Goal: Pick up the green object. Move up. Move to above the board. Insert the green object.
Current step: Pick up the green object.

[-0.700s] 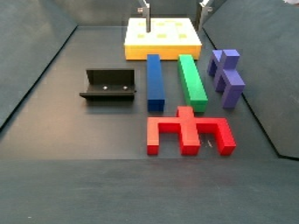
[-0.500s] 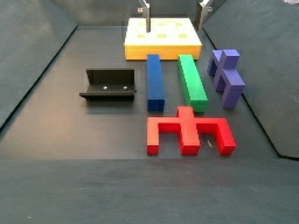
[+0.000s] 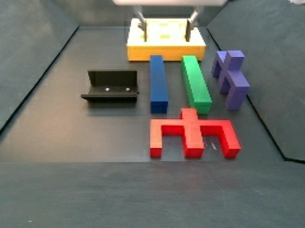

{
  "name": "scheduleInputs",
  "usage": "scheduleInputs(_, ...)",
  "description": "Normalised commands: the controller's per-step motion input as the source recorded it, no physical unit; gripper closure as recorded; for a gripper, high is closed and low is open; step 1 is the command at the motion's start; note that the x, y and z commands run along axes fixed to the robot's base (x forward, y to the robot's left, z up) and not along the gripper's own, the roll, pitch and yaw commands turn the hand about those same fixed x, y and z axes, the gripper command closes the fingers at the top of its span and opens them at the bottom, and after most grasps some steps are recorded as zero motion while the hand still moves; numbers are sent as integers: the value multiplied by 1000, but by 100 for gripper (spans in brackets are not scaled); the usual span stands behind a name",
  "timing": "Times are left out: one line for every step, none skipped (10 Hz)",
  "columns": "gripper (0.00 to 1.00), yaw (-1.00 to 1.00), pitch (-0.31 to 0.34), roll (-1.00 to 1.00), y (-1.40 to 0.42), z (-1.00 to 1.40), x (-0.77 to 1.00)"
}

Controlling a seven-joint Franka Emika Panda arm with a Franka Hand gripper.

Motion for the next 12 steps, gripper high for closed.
scheduleInputs(0,51,-316,113,-397,-554,-783)
scheduleInputs(0,163,-287,207,-209,-409,-786)
scheduleInputs(0,206,-211,280,-214,-380,-517)
scheduleInputs(0,186,-121,340,-146,-294,-463)
scheduleInputs(0,20,-14,339,-17,-254,-263)
scheduleInputs(0,-11,0,309,0,-380,-163)
scheduleInputs(0,-111,0,281,-49,-323,-137)
scheduleInputs(0,-149,0,313,-146,-323,-269)
scheduleInputs(0,-129,0,294,-151,-303,-317)
scheduleInputs(0,-154,0,300,-91,-271,-326)
scheduleInputs(0,0,0,289,0,-311,-160)
scheduleInputs(0,0,0,219,20,-311,-80)
